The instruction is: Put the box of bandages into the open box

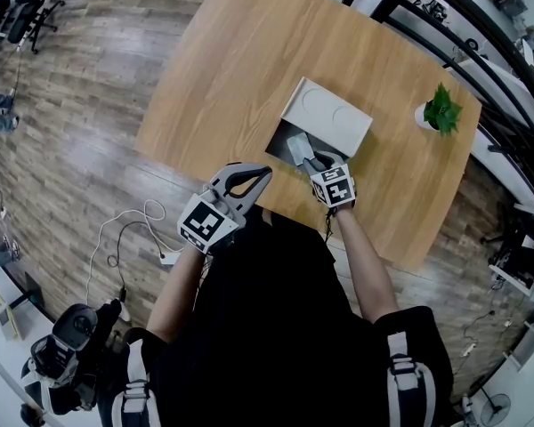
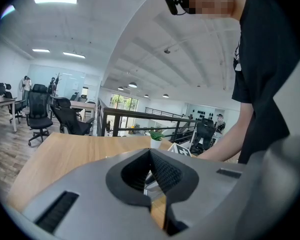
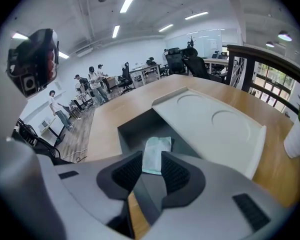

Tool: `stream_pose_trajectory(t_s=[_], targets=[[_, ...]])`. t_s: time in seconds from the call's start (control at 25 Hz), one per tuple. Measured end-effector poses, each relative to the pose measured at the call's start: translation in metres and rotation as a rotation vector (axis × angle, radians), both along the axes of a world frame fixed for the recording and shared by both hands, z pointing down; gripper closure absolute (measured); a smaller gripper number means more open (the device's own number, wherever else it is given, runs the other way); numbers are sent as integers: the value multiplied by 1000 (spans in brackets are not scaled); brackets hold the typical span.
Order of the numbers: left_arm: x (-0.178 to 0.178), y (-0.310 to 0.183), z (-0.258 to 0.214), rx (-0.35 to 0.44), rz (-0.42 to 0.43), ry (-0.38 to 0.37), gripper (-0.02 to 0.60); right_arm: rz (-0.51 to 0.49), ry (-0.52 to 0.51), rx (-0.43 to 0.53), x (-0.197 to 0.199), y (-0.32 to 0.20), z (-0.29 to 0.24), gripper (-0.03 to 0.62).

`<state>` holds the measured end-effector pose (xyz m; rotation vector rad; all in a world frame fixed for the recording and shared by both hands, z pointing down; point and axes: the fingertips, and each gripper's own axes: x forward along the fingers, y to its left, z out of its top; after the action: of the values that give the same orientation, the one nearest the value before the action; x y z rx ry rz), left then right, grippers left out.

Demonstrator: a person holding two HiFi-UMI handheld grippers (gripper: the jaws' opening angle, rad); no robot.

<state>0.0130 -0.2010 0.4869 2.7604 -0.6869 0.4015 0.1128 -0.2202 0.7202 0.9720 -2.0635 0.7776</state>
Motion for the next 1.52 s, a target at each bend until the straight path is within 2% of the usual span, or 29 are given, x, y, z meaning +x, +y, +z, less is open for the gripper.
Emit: stream_pose_trajectory(t_s=[0.16, 0.28, 0.56, 0.76, 1.16, 1.52], targets=[[8, 4, -1, 3, 4, 5, 558, 25, -20, 59, 10, 4, -19, 542], [12, 8, -2, 10, 4, 3, 558, 25, -46, 83, 13, 11, -30, 566], [25, 11, -2, 19, -3, 18, 558, -33, -84, 133, 23, 28, -55, 571], [29, 19, 0, 19, -9, 14, 558, -68, -183, 233, 19, 38, -88, 571], [50, 41, 9, 25, -7, 0, 558, -102, -270, 359, 34, 63, -147, 571], [54, 56, 11, 28, -17, -12, 558, -156, -323, 456, 30, 75, -190, 571]])
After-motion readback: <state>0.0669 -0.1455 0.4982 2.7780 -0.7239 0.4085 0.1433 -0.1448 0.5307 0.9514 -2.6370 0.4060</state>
